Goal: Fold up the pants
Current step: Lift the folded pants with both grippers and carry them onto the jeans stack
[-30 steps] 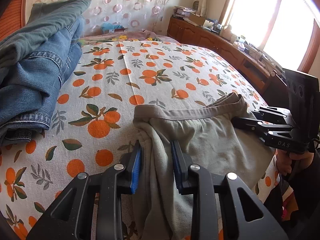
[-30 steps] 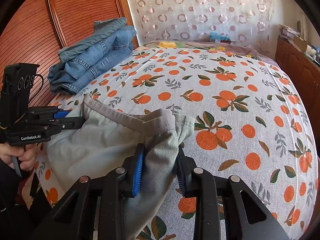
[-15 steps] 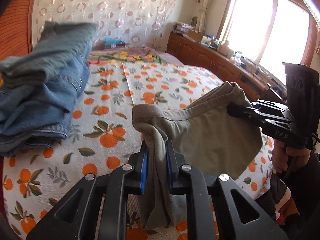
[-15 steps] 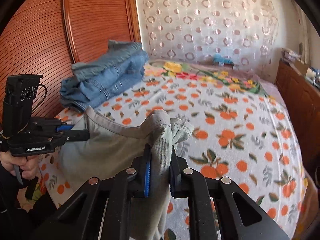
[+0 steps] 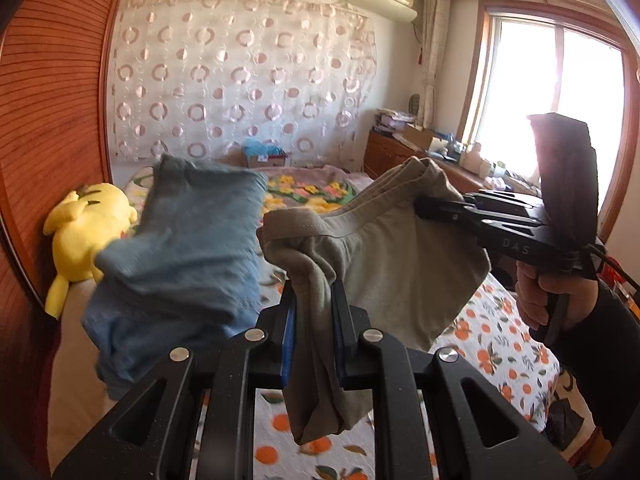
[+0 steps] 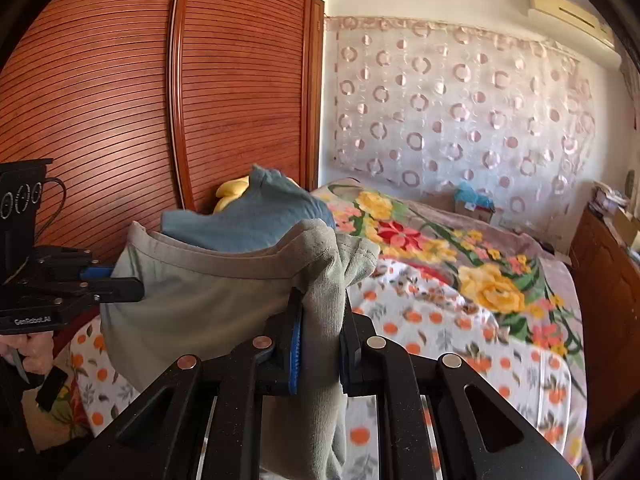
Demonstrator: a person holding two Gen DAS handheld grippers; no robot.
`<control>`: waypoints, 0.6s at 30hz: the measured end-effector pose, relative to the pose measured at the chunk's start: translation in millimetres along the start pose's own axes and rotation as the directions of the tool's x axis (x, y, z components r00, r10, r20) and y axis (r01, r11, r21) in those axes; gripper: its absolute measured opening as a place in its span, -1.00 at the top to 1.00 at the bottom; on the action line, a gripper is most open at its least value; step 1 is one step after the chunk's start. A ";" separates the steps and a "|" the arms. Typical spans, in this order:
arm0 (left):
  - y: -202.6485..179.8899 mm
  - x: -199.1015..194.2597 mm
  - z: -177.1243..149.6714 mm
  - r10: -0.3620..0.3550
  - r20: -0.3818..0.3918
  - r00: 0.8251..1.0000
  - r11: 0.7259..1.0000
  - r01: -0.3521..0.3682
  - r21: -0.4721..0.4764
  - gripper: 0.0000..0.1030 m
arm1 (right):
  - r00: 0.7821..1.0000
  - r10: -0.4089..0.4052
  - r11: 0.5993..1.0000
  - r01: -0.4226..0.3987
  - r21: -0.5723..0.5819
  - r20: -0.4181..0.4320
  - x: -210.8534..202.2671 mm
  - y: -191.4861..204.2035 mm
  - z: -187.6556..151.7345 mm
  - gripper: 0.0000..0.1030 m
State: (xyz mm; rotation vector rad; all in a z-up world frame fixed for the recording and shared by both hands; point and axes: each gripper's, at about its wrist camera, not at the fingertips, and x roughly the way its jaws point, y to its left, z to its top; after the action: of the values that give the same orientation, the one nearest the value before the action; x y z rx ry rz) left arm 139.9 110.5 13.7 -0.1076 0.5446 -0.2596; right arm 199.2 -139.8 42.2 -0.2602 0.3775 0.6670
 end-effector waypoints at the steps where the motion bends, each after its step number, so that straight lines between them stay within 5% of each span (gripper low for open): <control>1: 4.5 -0.7 5.3 0.006 0.010 1.000 1.000 -0.006 -0.005 0.68 | 1.000 0.001 1.000 -0.001 -0.011 0.000 6.7 -0.4 7.6 0.72; 18: 81.6 28.1 40.8 0.099 0.024 0.995 0.985 -0.095 -0.142 0.67 | 0.996 0.069 0.976 -0.079 -0.201 -0.056 140.2 -16.2 97.5 0.72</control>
State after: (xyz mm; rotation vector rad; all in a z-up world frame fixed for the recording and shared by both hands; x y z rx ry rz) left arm 202.0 182.6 20.6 -0.2214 0.5353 -0.1242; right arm 335.7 -40.7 73.0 -0.4590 0.3678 0.7749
